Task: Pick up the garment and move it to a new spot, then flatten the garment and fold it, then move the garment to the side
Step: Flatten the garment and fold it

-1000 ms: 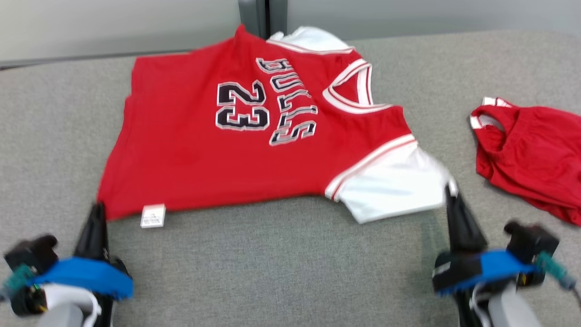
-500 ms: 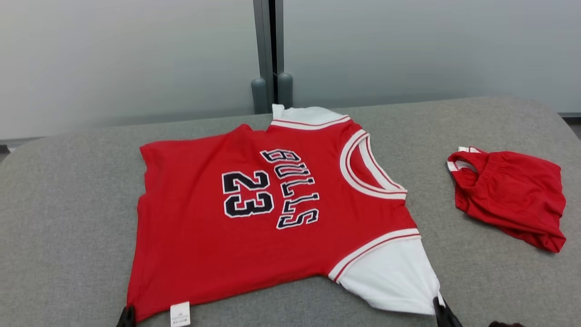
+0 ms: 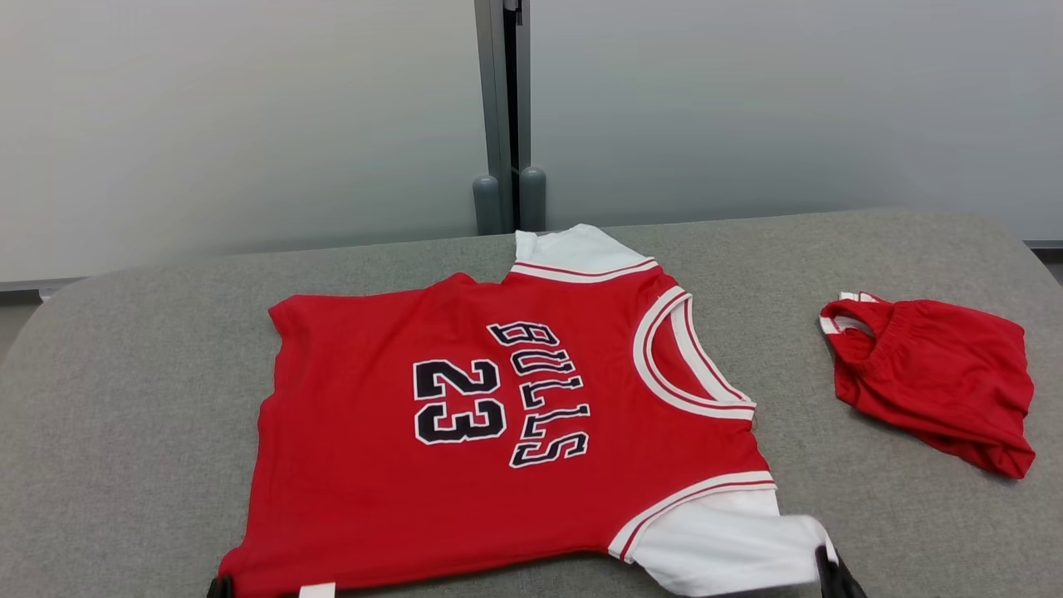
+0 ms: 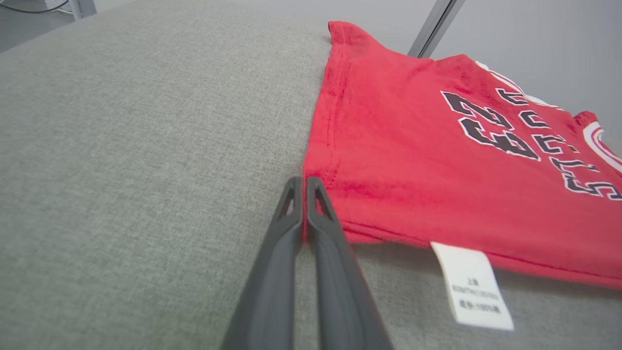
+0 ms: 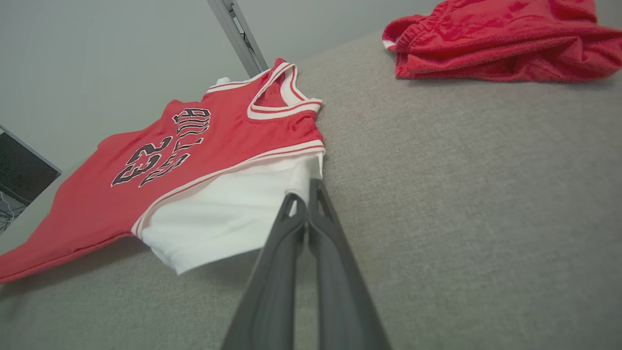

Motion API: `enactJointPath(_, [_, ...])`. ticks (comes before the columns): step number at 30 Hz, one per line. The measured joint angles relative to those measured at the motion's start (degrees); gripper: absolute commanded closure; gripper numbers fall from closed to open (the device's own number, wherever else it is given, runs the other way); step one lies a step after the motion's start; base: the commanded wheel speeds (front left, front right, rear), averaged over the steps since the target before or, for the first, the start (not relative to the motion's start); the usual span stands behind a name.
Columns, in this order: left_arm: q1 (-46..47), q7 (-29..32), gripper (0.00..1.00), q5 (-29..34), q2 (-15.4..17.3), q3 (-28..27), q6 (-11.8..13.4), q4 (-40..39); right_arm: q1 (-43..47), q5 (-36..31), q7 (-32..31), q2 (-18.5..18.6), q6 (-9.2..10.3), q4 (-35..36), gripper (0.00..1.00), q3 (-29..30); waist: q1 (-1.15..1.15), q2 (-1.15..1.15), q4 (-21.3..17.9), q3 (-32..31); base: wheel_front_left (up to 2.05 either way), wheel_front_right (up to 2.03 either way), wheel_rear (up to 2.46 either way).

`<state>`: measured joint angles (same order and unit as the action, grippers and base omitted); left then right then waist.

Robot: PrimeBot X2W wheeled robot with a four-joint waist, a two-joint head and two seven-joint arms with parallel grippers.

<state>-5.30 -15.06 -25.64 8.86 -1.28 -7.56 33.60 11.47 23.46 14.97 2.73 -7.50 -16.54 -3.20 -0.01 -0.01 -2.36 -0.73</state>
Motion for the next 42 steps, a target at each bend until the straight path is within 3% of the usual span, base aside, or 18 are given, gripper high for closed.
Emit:
enactJointPath(7, [6.0, 0.0, 1.0, -0.1, 1.3, 2.6, 0.0, -1.6, -10.8, -1.0, 0.0, 0.0, 0.0, 0.2, 1.0, 0.1, 0.01, 0.01, 0.6, 2.7, 0.0, 0.0, 0.0])
enactJointPath(17, [17.2, 0.0, 1.0, -4.2, 5.9, 9.3, 0.0, 0.7, -26.3, -7.2, 0.0, 0.0, 0.0, -6.6, 1.0, 2.4, 0.02, 0.02, 2.5, 8.9, 0.0, 0.0, 0.0])
enactJointPath(29, [24.6, 0.0, 0.99, -8.6, 10.2, 14.5, 0.0, 2.2, -37.7, -12.2, 0.0, 0.0, 0.0, -12.1, 1.0, 6.3, 0.02, 0.03, 3.5, 16.1, 0.0, 0.0, 0.0])
enactJointPath(30, [24.9, 0.0, 0.73, -8.7, 10.3, 14.7, 0.0, 2.0, -38.2, -12.3, 0.0, 0.0, 0.01, -12.2, 1.0, 6.6, 0.02, 0.03, 3.6, 16.4, 0.0, 0.0, 0.0])
enactJointPath(31, [25.0, 0.0, 0.0, -8.8, 10.4, 14.8, 0.0, 1.6, -38.6, -12.1, 0.0, 0.0, 0.0, -12.2, 0.67, 6.6, 0.02, 0.03, 3.7, 16.7, 0.0, 0.0, 0.0])
enactJointPath(32, [25.2, 0.0, 0.0, -9.1, 10.3, 14.6, 0.0, 1.1, -38.7, -12.1, 0.0, 0.0, 0.0, -12.4, 0.24, 6.3, 0.02, 0.03, 3.7, 16.9, 0.0, 0.0, 0.0])
enactJointPath(33, [25.2, 0.0, 0.0, -9.1, 10.3, 14.2, 0.0, 0.7, -38.6, -11.9, 0.0, 0.0, 0.01, -12.3, 0.0, 6.0, 0.02, 0.03, 3.7, 17.0, 0.0, 0.0, 0.0])
enactJointPath(42, [19.7, 0.0, 0.0, -11.8, 8.9, 10.9, 0.0, -3.4, -32.7, -9.8, 0.1, 0.0, 0.01, -7.2, 0.0, 6.2, 0.01, 0.02, 3.4, 16.5, 0.0, 0.0, 0.0])
